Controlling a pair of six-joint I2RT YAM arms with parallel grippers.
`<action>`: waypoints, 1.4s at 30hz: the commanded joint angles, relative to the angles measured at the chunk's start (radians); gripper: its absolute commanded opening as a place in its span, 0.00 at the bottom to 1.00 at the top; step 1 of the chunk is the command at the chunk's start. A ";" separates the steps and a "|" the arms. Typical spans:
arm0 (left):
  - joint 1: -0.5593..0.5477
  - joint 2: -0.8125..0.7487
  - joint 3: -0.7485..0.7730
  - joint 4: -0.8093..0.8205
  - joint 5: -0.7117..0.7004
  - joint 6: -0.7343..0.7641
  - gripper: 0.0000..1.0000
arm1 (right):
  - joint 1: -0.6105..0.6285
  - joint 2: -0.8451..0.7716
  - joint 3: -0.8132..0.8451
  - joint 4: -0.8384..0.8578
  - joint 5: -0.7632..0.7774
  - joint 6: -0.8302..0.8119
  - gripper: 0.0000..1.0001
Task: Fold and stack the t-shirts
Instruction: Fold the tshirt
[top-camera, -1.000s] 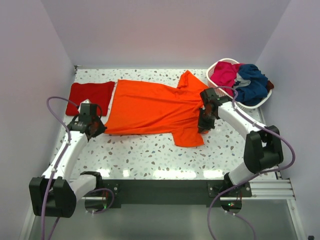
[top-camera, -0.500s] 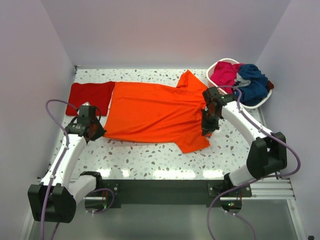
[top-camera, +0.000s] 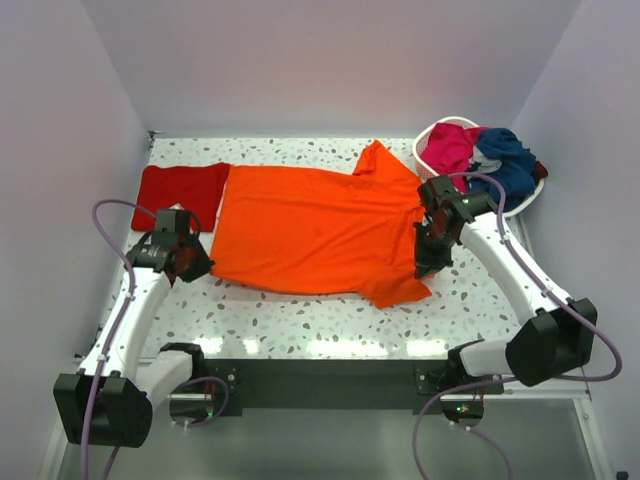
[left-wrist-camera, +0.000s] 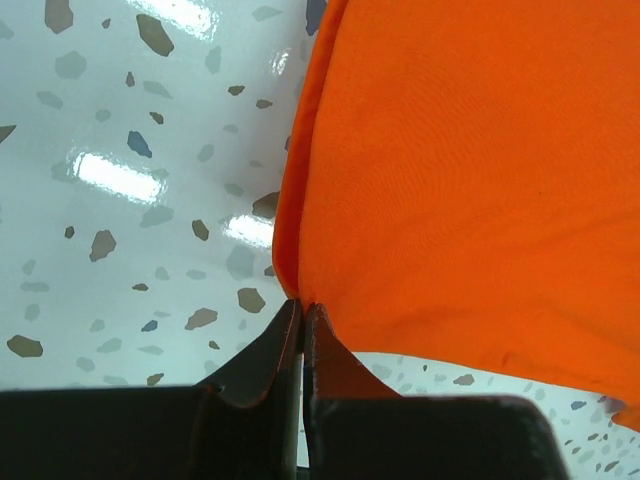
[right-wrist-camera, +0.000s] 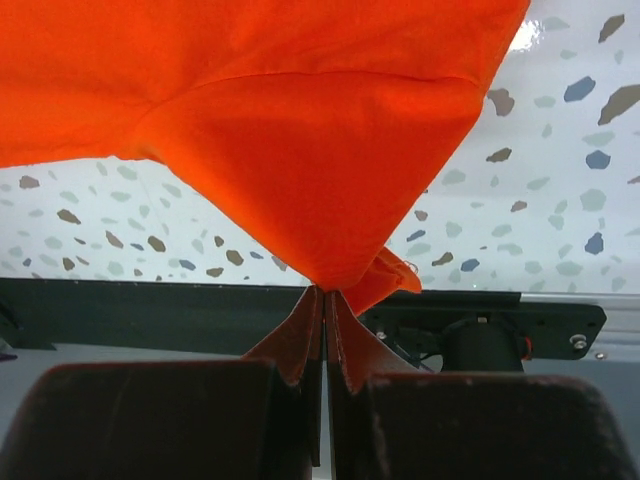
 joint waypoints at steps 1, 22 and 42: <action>0.007 -0.003 0.052 -0.039 0.026 0.011 0.00 | 0.001 -0.058 0.016 -0.102 0.003 -0.002 0.00; 0.007 0.160 0.006 0.147 0.031 0.063 0.00 | 0.003 0.330 0.023 0.190 0.040 -0.031 0.00; 0.007 0.160 -0.030 0.173 0.049 0.057 0.00 | -0.129 0.215 -0.187 0.268 -0.062 -0.094 0.54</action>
